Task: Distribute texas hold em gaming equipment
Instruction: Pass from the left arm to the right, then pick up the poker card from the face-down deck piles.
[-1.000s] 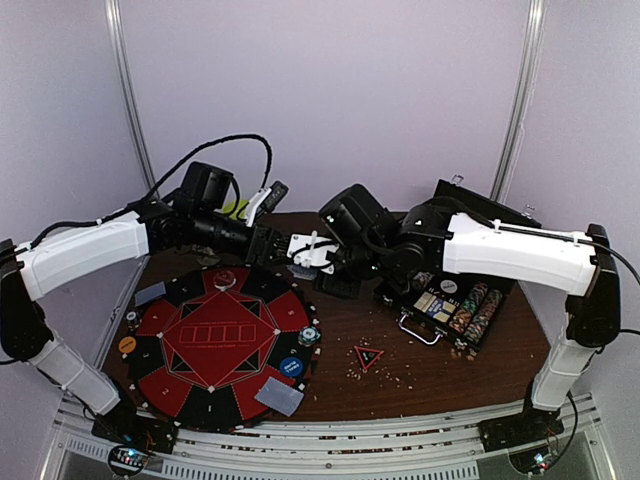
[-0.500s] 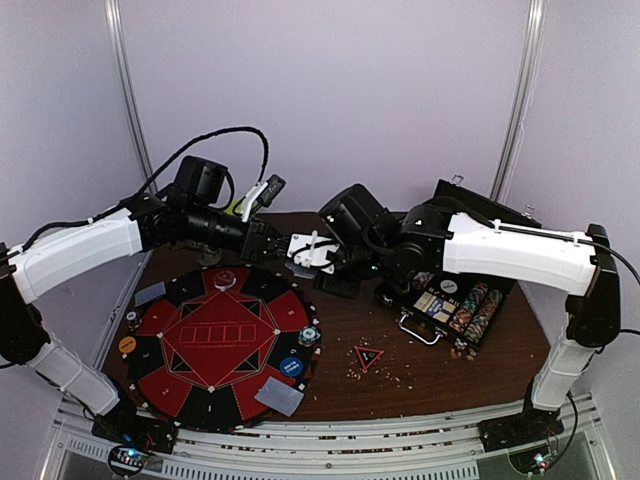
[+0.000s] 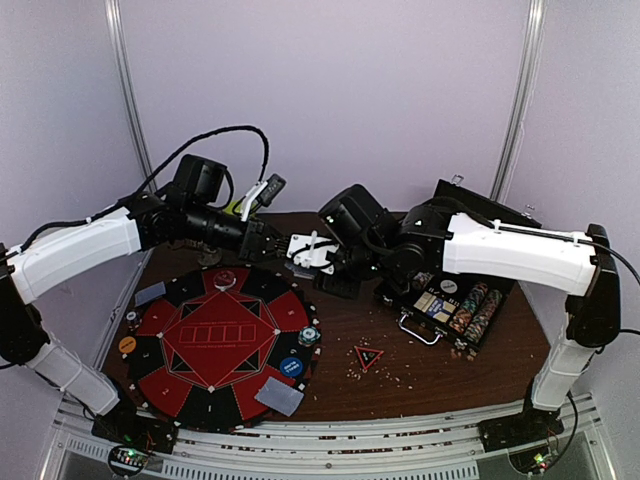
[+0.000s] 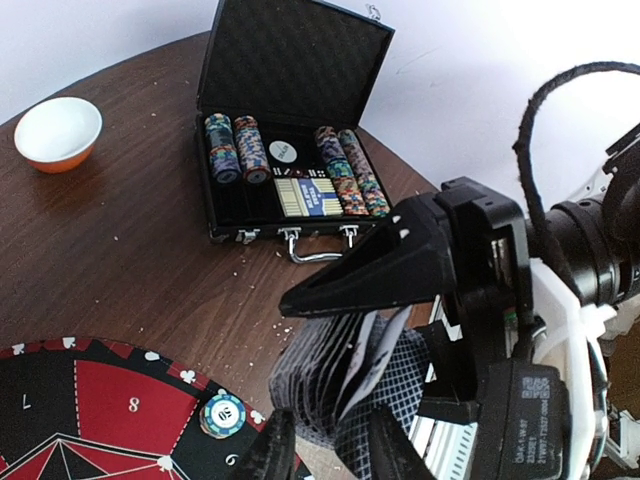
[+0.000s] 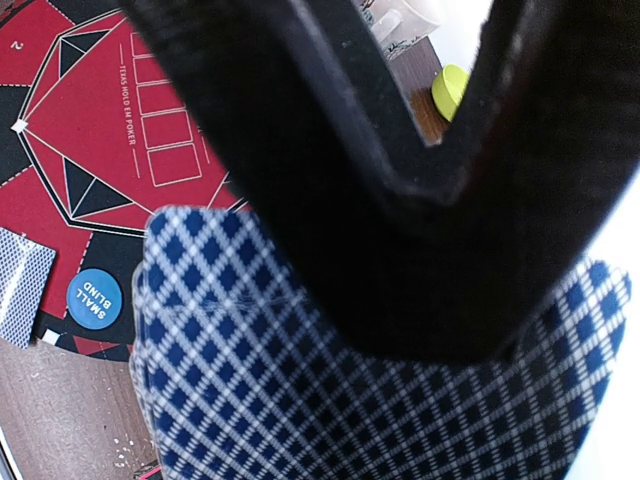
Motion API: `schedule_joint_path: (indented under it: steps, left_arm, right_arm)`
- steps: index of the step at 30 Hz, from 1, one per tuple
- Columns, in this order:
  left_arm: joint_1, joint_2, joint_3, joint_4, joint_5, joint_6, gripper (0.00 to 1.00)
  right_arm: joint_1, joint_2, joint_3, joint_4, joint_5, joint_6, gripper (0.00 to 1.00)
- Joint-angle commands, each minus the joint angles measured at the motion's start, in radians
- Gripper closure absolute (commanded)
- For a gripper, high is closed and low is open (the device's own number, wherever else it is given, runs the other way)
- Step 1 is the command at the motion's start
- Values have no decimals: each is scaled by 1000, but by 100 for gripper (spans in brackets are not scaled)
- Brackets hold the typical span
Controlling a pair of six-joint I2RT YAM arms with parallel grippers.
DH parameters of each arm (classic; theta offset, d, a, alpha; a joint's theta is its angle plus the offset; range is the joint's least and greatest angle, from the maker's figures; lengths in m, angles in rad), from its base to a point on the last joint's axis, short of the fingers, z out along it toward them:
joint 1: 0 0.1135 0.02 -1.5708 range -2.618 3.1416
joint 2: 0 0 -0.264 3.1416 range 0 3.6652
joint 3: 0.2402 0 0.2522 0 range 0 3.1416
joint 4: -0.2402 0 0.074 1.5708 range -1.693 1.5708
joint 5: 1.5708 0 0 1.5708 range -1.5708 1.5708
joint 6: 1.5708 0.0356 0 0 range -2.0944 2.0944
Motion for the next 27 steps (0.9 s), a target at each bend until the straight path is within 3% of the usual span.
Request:
schedule_joint_path:
  steps: [1,8,12,27]
  left_arm:
    - [-2,22,68,-40,-27,8,74]
    - [-1,-1,56,-28,-6,20,88]
    - [-1,-3,48,-28,8,13,78]
    - [-1,30,61,-56,4,36,79]
  right_arm:
    - [-2,-11,2,-9,9,0,49]
    - [-3,-16,-3,-7,13,-2,50]
    - [-3,-13,-2,-7,17,-1,50]
    - [-3,-11,2,-9,12,-1,51]
